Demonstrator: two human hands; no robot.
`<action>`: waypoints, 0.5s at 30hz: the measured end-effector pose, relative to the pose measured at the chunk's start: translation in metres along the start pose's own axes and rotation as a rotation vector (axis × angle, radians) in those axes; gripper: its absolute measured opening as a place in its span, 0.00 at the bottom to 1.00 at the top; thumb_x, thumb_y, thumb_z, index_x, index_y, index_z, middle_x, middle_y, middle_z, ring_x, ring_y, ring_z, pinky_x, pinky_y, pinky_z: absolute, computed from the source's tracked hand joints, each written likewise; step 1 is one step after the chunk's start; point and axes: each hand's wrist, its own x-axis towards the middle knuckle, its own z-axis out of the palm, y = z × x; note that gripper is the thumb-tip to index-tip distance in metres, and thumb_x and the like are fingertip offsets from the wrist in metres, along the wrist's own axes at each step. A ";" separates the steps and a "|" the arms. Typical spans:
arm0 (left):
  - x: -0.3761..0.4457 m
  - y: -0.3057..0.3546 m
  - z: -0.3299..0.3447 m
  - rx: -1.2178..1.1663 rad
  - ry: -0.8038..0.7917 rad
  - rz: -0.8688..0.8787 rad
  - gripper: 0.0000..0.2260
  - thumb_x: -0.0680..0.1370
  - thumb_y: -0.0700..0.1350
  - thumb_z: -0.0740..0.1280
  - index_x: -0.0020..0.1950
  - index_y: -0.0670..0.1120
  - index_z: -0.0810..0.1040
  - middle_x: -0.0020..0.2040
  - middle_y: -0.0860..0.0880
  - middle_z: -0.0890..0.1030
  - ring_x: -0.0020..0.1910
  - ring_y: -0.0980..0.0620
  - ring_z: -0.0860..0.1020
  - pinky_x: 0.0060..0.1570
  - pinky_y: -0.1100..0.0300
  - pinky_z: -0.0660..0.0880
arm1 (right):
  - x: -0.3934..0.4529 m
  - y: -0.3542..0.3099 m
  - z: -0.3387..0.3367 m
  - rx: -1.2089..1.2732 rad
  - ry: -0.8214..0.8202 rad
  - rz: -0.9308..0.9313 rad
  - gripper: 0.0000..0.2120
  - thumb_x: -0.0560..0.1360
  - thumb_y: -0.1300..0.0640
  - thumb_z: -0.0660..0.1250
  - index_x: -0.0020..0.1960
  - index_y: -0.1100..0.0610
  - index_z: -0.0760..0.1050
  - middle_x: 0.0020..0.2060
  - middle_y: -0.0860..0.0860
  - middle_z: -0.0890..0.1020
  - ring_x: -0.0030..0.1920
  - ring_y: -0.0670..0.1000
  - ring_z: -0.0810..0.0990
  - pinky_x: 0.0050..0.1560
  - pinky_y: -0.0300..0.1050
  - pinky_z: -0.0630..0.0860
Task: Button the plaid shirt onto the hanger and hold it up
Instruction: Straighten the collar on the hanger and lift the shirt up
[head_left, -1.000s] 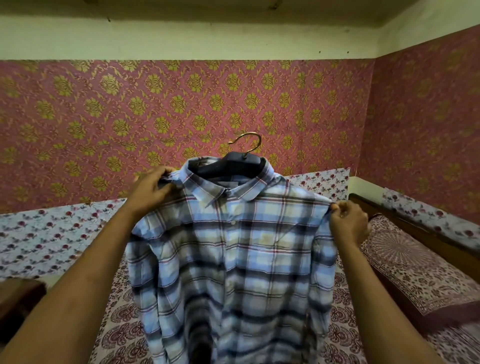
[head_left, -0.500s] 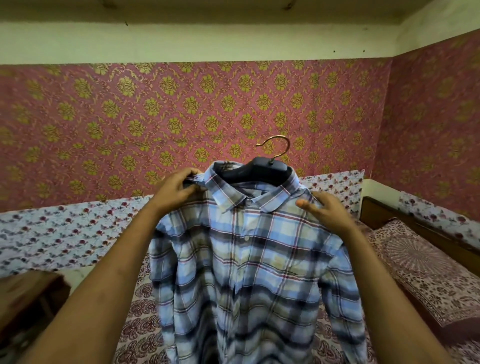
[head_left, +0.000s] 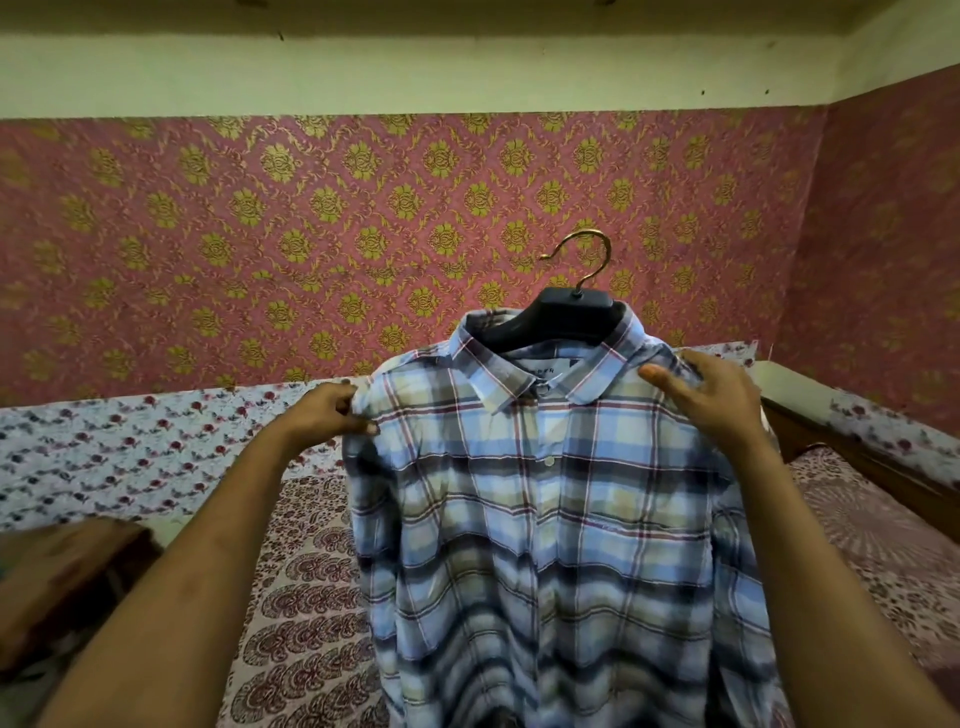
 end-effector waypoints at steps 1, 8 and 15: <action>0.002 -0.004 -0.004 0.120 0.069 0.007 0.08 0.70 0.38 0.73 0.35 0.46 0.75 0.29 0.53 0.77 0.34 0.51 0.77 0.29 0.63 0.67 | 0.002 0.000 -0.001 -0.025 -0.003 -0.009 0.45 0.59 0.23 0.52 0.52 0.61 0.78 0.45 0.61 0.83 0.47 0.61 0.79 0.40 0.45 0.65; 0.009 0.011 -0.009 0.867 0.250 -0.131 0.10 0.72 0.47 0.70 0.52 0.47 0.75 0.49 0.45 0.80 0.53 0.44 0.77 0.59 0.47 0.67 | -0.002 -0.017 -0.013 -0.030 0.051 -0.095 0.25 0.61 0.27 0.53 0.32 0.49 0.64 0.27 0.45 0.68 0.36 0.51 0.71 0.32 0.46 0.60; -0.006 0.072 0.002 -0.077 -0.185 0.134 0.27 0.75 0.47 0.68 0.72 0.53 0.63 0.70 0.53 0.65 0.68 0.53 0.63 0.69 0.48 0.58 | -0.003 -0.021 -0.013 -0.096 0.086 -0.150 0.36 0.62 0.27 0.56 0.40 0.61 0.76 0.34 0.60 0.81 0.39 0.61 0.78 0.38 0.53 0.72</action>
